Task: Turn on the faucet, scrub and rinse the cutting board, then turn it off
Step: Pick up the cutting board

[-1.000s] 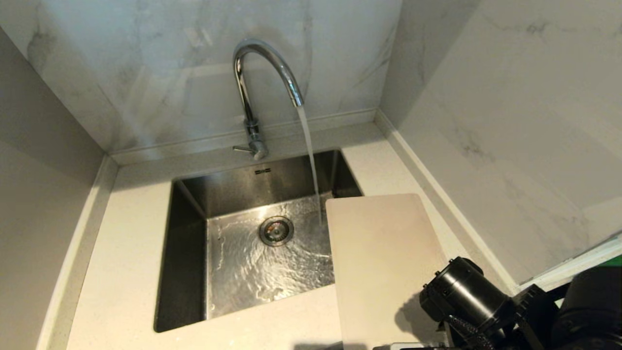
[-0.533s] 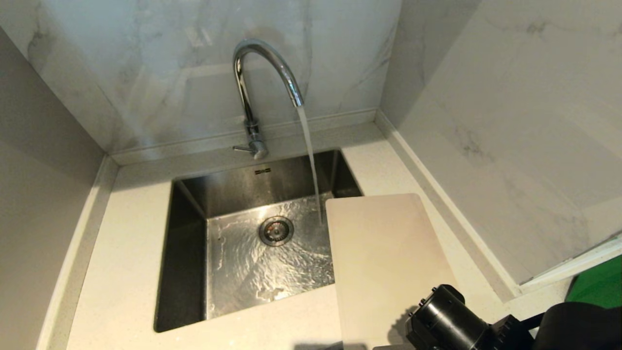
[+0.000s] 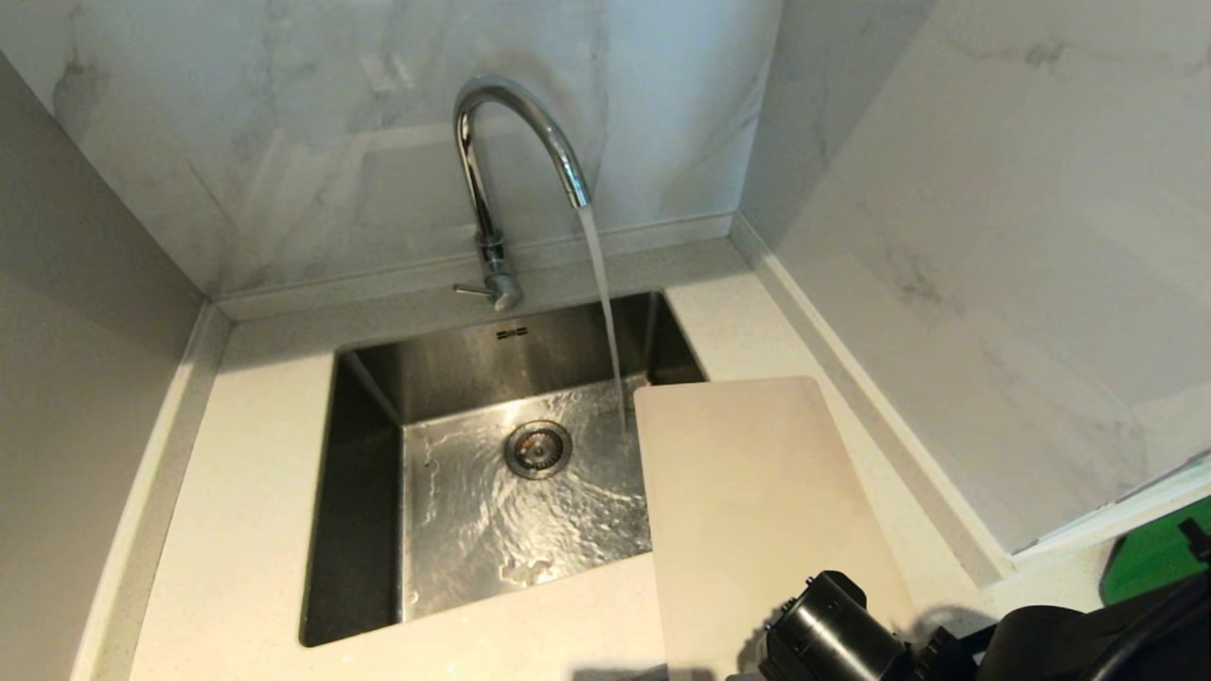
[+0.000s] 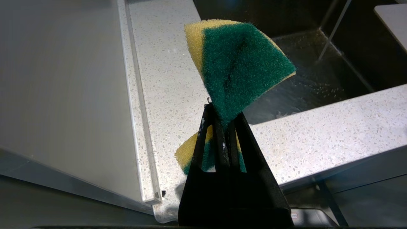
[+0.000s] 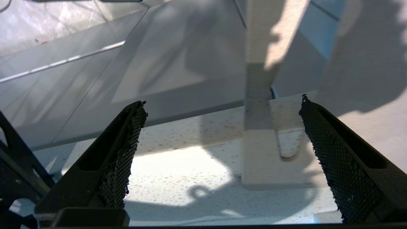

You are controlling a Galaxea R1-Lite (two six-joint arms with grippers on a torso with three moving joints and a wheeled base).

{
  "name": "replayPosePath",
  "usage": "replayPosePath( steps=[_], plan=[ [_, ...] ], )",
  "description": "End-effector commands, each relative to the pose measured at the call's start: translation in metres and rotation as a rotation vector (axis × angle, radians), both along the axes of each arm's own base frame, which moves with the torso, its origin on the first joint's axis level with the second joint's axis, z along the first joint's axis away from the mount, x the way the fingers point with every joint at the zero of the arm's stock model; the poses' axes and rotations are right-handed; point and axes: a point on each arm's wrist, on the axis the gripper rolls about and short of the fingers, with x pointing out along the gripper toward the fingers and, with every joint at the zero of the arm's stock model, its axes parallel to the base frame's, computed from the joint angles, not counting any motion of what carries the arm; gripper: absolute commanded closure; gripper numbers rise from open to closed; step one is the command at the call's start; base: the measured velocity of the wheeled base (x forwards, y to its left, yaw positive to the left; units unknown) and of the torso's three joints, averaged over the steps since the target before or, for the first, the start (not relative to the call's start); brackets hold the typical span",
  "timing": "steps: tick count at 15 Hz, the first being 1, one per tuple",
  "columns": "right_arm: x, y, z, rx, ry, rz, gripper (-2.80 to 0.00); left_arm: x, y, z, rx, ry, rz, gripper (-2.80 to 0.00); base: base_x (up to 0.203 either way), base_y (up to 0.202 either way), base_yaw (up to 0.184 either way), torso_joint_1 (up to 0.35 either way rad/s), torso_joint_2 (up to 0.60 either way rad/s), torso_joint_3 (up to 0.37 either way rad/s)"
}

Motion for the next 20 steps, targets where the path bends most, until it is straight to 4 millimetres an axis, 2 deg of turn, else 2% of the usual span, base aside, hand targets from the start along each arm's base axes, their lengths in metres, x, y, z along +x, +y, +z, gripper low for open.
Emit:
replayPosePath(
  steps=[1, 9, 20],
  plan=[
    [-0.001, -0.001, -0.005, -0.024, 0.022, 0.005, -2.8, 0.0, 0.0, 0.0, 0.0, 0.0, 0.0, 0.0, 0.0, 0.0, 0.0, 0.0, 0.0, 0.0],
    [0.007, -0.004, -0.005, -0.02, 0.015, -0.027, -2.8, 0.0, 0.0, 0.0, 0.0, 0.0, 0.0, 0.0, 0.0, 0.0, 0.0, 0.0, 0.0, 0.0],
    [0.016, 0.003, -0.008, -0.022, 0.017, -0.027, -2.8, 0.0, 0.0, 0.0, 0.0, 0.001, 0.0, 0.0, 0.0, 0.0, 0.0, 0.0, 0.0, 0.0]
  ],
)
